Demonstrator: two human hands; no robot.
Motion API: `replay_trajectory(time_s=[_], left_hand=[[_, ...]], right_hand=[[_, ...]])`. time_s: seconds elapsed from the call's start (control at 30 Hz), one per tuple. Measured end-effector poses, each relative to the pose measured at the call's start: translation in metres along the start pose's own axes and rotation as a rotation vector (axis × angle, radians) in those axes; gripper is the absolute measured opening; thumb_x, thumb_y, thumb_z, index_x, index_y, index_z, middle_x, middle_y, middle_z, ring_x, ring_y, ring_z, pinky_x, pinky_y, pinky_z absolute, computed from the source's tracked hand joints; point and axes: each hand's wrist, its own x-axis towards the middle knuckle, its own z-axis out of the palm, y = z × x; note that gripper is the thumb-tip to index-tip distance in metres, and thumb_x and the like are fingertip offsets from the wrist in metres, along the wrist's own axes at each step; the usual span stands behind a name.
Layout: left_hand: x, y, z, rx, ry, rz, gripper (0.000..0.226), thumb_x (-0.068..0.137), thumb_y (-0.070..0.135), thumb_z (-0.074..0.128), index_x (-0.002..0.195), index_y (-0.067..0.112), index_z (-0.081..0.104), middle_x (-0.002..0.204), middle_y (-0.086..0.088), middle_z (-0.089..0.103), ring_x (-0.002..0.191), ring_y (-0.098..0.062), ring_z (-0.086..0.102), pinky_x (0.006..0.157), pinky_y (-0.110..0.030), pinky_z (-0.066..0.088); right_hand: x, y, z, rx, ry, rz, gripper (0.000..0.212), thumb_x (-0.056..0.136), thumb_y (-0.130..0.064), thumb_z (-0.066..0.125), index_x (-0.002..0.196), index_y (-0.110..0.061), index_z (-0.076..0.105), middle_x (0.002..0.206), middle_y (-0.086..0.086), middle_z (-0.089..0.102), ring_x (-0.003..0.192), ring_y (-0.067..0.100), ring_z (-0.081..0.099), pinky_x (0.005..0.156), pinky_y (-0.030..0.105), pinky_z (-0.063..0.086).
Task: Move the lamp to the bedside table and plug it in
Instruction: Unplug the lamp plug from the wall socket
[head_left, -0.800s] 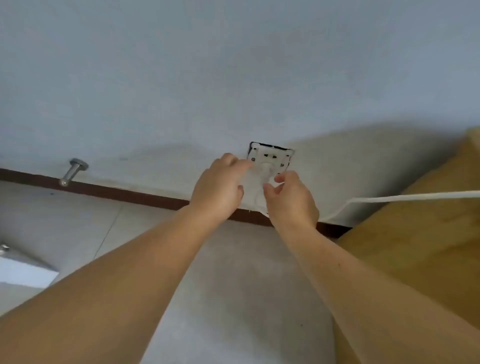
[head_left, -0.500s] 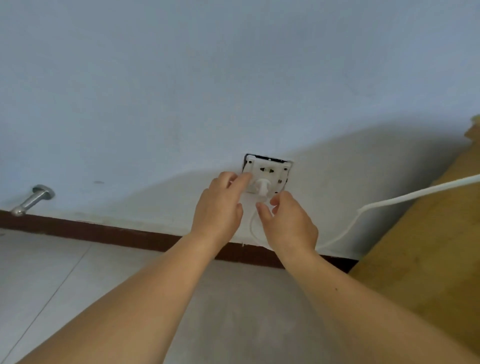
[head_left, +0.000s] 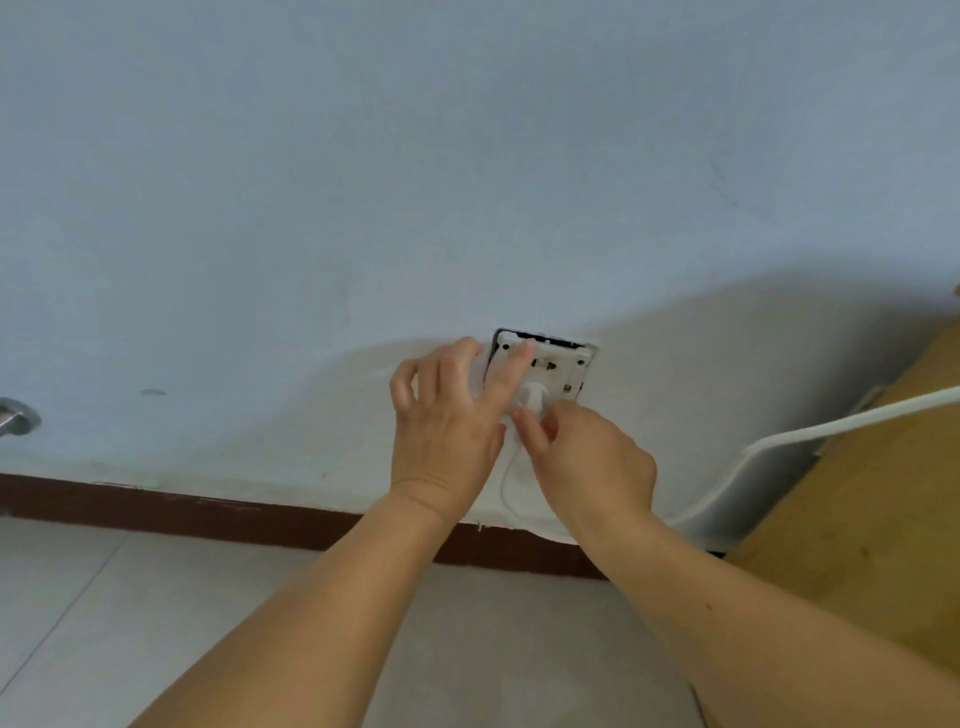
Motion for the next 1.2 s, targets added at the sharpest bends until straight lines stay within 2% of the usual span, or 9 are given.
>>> replay_trajectory(time_s=[0.13, 0.4, 0.5, 0.57, 0.63, 0.8, 0.97, 1.1, 1.2], left_hand=[[0.003, 0.002, 0.001, 0.032, 0.007, 0.045, 0.078, 0.053, 0.015, 0.084, 0.124, 0.031, 0.055, 0.107, -0.015, 0.064, 0.095, -0.031, 0.061, 0.086, -0.050, 0.044], [0.006, -0.013, 0.000, 0.116, -0.016, 0.064, 0.075, 0.053, 0.007, 0.082, 0.121, 0.028, 0.057, 0.103, -0.014, 0.063, 0.093, -0.031, 0.059, 0.085, -0.051, 0.043], [0.003, -0.012, 0.005, 0.150, 0.038, 0.095, 0.065, 0.067, 0.003, 0.064, 0.124, 0.031, 0.053, 0.102, -0.009, 0.062, 0.093, -0.025, 0.053, 0.086, -0.048, 0.043], [0.002, -0.012, 0.007, 0.181, 0.058, 0.091, 0.061, 0.073, 0.001, 0.042, 0.126, 0.031, 0.052, 0.099, -0.007, 0.063, 0.090, -0.025, 0.057, 0.086, -0.047, 0.044], [0.002, -0.011, 0.006, 0.216, 0.052, 0.092, 0.064, 0.074, 0.001, 0.029, 0.126, 0.031, 0.052, 0.098, -0.005, 0.064, 0.087, -0.024, 0.061, 0.086, -0.046, 0.045], [-0.001, -0.014, 0.007, 0.296, 0.086, 0.119, 0.062, 0.080, 0.000, 0.028, 0.127, 0.030, 0.052, 0.098, -0.005, 0.066, 0.086, -0.024, 0.063, 0.088, -0.043, 0.029], [-0.007, -0.018, 0.007, 0.346, 0.062, 0.125, 0.067, 0.089, 0.000, 0.007, 0.127, 0.031, 0.052, 0.095, -0.002, 0.067, 0.085, -0.022, 0.064, 0.087, -0.044, 0.029], [-0.011, -0.020, 0.007, 0.409, 0.022, 0.120, 0.071, 0.085, -0.002, 0.004, 0.132, 0.031, 0.046, 0.099, 0.000, 0.066, 0.088, -0.020, 0.063, 0.089, -0.043, 0.028], [-0.010, -0.016, 0.006, 0.434, 0.037, 0.115, 0.071, 0.086, 0.000, 0.001, 0.129, 0.030, 0.049, 0.097, 0.001, 0.066, 0.088, -0.019, 0.063, 0.090, -0.043, 0.028]], right_hand=[[0.003, -0.001, -0.002, -0.093, 0.017, -0.049, 0.046, 0.091, -0.060, 0.026, 0.071, -0.025, 0.048, 0.066, -0.005, 0.053, 0.057, 0.015, 0.048, 0.047, 0.026, 0.024], [0.003, -0.005, -0.001, -0.118, 0.003, -0.060, 0.044, 0.093, -0.055, 0.026, 0.073, -0.023, 0.049, 0.072, -0.004, 0.055, 0.063, 0.018, 0.051, 0.048, 0.027, 0.024], [0.002, -0.006, 0.000, -0.119, -0.021, -0.066, 0.046, 0.093, -0.058, 0.026, 0.070, -0.024, 0.047, 0.070, -0.004, 0.056, 0.062, 0.017, 0.051, 0.047, 0.027, 0.024], [0.003, -0.006, -0.001, -0.139, -0.027, -0.074, 0.046, 0.093, -0.058, 0.025, 0.069, -0.024, 0.046, 0.066, -0.005, 0.053, 0.061, 0.017, 0.050, 0.046, 0.026, 0.023], [0.006, -0.007, -0.001, -0.158, -0.025, -0.068, 0.049, 0.093, -0.059, 0.023, 0.069, -0.023, 0.048, 0.064, -0.005, 0.050, 0.060, 0.017, 0.050, 0.046, 0.027, 0.024], [0.008, -0.007, 0.003, -0.157, -0.008, -0.047, 0.050, 0.093, -0.057, 0.024, 0.071, -0.021, 0.051, 0.065, -0.004, 0.052, 0.062, 0.020, 0.051, 0.049, 0.028, 0.026], [0.009, -0.008, 0.005, -0.137, 0.021, -0.033, 0.046, 0.094, -0.050, 0.027, 0.073, -0.020, 0.054, 0.067, -0.003, 0.054, 0.063, 0.020, 0.052, 0.053, 0.029, 0.031], [0.009, -0.007, 0.006, -0.129, 0.043, -0.032, 0.045, 0.093, -0.049, 0.028, 0.071, -0.019, 0.053, 0.064, -0.003, 0.053, 0.062, 0.020, 0.051, 0.049, 0.027, 0.027], [0.008, -0.007, 0.007, -0.111, 0.046, -0.031, 0.044, 0.093, -0.049, 0.030, 0.069, -0.020, 0.052, 0.060, -0.005, 0.048, 0.062, 0.020, 0.051, 0.048, 0.027, 0.027]])
